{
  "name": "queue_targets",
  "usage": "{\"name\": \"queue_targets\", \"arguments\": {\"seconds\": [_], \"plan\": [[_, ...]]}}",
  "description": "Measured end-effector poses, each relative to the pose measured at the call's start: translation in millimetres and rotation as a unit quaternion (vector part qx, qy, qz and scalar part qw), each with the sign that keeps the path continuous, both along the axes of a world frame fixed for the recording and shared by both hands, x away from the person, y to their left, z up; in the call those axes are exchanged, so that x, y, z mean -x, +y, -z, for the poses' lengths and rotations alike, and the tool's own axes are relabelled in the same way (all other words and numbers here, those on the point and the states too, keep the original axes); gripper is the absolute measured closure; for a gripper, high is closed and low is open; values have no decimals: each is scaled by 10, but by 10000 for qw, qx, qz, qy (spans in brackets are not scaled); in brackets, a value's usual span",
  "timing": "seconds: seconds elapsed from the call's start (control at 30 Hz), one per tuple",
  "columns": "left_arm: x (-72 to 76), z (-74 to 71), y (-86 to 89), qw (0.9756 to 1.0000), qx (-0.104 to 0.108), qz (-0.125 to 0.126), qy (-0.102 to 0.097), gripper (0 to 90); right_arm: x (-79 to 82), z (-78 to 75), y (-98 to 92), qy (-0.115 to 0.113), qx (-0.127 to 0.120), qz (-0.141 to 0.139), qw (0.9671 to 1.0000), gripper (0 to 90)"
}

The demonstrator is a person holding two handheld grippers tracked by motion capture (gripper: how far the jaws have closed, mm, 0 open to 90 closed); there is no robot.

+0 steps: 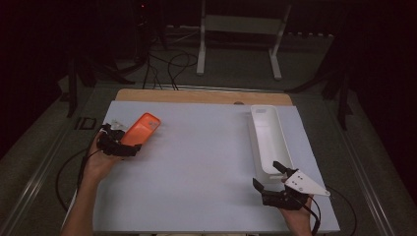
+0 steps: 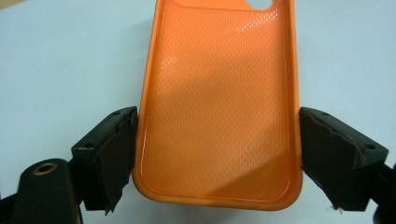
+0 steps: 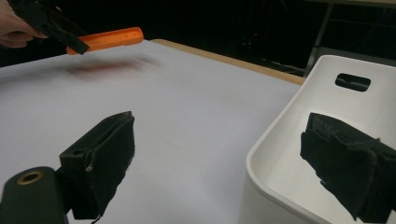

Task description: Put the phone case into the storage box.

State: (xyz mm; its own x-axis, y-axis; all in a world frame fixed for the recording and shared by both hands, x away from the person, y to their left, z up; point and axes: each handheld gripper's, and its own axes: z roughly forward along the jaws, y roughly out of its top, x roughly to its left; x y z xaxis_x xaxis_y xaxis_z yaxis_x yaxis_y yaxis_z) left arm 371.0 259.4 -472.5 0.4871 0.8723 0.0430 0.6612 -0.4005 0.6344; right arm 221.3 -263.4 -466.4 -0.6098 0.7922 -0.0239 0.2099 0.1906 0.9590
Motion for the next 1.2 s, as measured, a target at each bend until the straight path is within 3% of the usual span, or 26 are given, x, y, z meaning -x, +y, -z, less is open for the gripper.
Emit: {"name": "queue_targets", "arguments": {"seconds": [0.47,1.2], "plan": [[176,-167,-68,9990,5,98,-431,167,-3,-5,7,42,-18,24,10000,97],[452,-382,-244,9938,-47,274,-1074,166,-30,-17,63,117,-19,-37,9999,96]]}}
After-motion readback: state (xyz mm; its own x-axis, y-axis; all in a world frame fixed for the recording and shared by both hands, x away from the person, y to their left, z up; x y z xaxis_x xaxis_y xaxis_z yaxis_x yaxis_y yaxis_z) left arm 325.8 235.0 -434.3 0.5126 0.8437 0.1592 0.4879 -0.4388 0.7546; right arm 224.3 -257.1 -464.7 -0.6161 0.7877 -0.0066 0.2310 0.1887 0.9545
